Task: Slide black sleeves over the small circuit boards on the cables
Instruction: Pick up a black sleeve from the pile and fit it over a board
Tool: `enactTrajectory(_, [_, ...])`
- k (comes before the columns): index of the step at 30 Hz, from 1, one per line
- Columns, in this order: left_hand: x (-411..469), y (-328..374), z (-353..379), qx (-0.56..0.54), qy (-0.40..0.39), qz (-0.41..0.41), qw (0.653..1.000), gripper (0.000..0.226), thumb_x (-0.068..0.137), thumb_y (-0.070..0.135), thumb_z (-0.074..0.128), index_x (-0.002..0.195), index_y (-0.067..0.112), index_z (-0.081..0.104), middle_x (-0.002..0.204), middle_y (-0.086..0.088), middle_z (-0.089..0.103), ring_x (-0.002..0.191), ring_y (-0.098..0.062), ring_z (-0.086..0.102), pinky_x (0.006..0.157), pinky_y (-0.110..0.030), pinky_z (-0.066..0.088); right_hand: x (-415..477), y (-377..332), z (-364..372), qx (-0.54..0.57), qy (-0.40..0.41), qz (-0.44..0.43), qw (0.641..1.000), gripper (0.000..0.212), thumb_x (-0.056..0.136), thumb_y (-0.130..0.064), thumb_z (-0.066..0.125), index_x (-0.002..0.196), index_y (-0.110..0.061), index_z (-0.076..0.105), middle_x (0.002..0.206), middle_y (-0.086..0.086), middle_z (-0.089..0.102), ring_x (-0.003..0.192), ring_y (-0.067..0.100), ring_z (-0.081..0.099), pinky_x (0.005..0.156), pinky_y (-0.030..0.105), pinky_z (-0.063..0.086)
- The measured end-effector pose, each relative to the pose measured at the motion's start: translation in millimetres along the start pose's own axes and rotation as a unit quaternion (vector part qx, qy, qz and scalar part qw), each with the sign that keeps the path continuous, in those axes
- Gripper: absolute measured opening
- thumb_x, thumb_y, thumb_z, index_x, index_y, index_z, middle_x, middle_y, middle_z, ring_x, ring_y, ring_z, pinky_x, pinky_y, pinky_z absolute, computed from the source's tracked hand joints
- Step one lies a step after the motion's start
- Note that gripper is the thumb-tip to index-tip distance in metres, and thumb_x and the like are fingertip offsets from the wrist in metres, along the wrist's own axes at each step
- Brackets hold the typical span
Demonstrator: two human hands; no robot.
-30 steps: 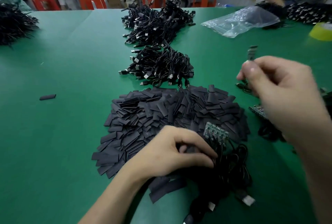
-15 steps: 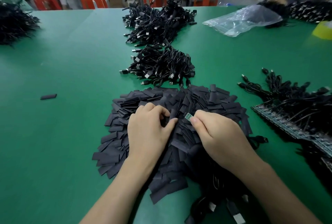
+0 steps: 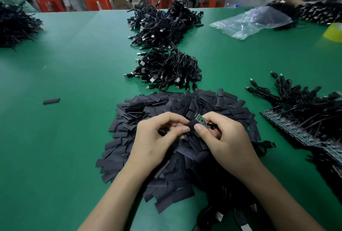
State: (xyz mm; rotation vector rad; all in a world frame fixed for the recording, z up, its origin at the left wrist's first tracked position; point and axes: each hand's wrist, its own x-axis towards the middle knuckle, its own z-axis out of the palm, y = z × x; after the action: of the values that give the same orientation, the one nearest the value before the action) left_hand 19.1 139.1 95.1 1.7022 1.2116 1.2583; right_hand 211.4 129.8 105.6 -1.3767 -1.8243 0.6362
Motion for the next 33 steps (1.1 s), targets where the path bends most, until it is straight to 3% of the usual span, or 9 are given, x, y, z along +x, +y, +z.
enactTrajectory(3, [-1.2,-1.5,0.8,0.075,0.014,0.052,0.996,0.017,0.082,0.021,0.085,0.098,0.023,0.079,0.085,0.012,0.075,0.080,-0.008,0.072,0.076,-0.021,0.054,0.7,0.9,0.5,0.021,0.010,0.003,1.000,0.027,0.094,-0.039,0.061,0.071,-0.031,0.048,0.061,-0.009,0.041,0.056,0.007,0.039,0.054,0.031,0.030])
enactTrajectory(7, [-4.0,-2.1,5.1,0.189,0.029,0.135,0.972,0.030,0.083,0.039,0.084,0.106,0.021,0.079,0.098,0.012,0.073,0.089,-0.007,0.069,0.079,-0.034,0.057,0.2,1.5,1.3,0.029,0.011,0.006,0.999,0.026,0.094,-0.036,0.063,0.072,-0.032,0.051,0.060,-0.008,0.045,0.056,0.006,0.040,0.054,0.034,0.034])
enactTrajectory(10, [-3.5,-2.6,5.8,0.182,0.053,0.138,0.972,0.025,0.085,0.031,0.083,0.106,0.018,0.081,0.100,0.012,0.074,0.092,-0.003,0.069,0.082,-0.030,0.057,0.7,-0.3,-0.9,0.042,-0.011,0.018,0.999,0.024,0.097,-0.042,0.056,0.078,-0.028,0.057,0.064,-0.007,0.050,0.059,0.006,0.045,0.058,0.037,0.039])
enactTrajectory(13, [-1.6,-2.5,3.2,0.152,0.071,0.112,0.979,0.020,0.082,0.024,0.085,0.101,0.018,0.082,0.098,0.011,0.075,0.092,-0.004,0.070,0.081,-0.028,0.056,2.0,-0.9,-6.6,0.063,-0.023,0.036,0.997,0.031,0.102,-0.039,0.044,0.084,-0.028,0.066,0.077,-0.012,0.063,0.076,0.008,0.059,0.069,0.035,0.045])
enactTrajectory(16, [-0.3,-3.5,0.5,0.146,0.082,0.100,0.981,0.017,0.080,0.022,0.085,0.097,0.018,0.083,0.095,0.009,0.075,0.089,-0.008,0.070,0.076,-0.033,0.057,2.3,0.5,-8.3,0.028,-0.022,0.023,0.999,0.031,0.106,-0.027,0.051,0.080,-0.027,0.068,0.079,-0.007,0.064,0.078,0.012,0.060,0.072,0.040,0.047])
enactTrajectory(19, [-0.2,-3.9,0.2,0.147,0.079,0.101,0.981,0.016,0.079,0.021,0.086,0.095,0.018,0.083,0.093,0.009,0.075,0.088,-0.008,0.070,0.075,-0.037,0.058,2.1,1.3,-7.1,0.022,-0.019,0.013,0.999,0.031,0.104,-0.018,0.057,0.077,-0.026,0.069,0.079,-0.010,0.064,0.078,0.011,0.060,0.069,0.031,0.043])
enactTrajectory(33, [-0.8,-9.1,-3.2,0.190,0.061,0.134,0.971,0.015,0.084,0.028,0.084,0.096,0.020,0.082,0.094,0.011,0.073,0.089,-0.007,0.070,0.075,-0.035,0.058,1.6,1.9,-3.1,-0.037,-0.011,-0.008,0.999,0.028,0.102,-0.019,0.058,0.077,-0.023,0.068,0.079,-0.015,0.064,0.082,0.006,0.059,0.070,0.023,0.039])
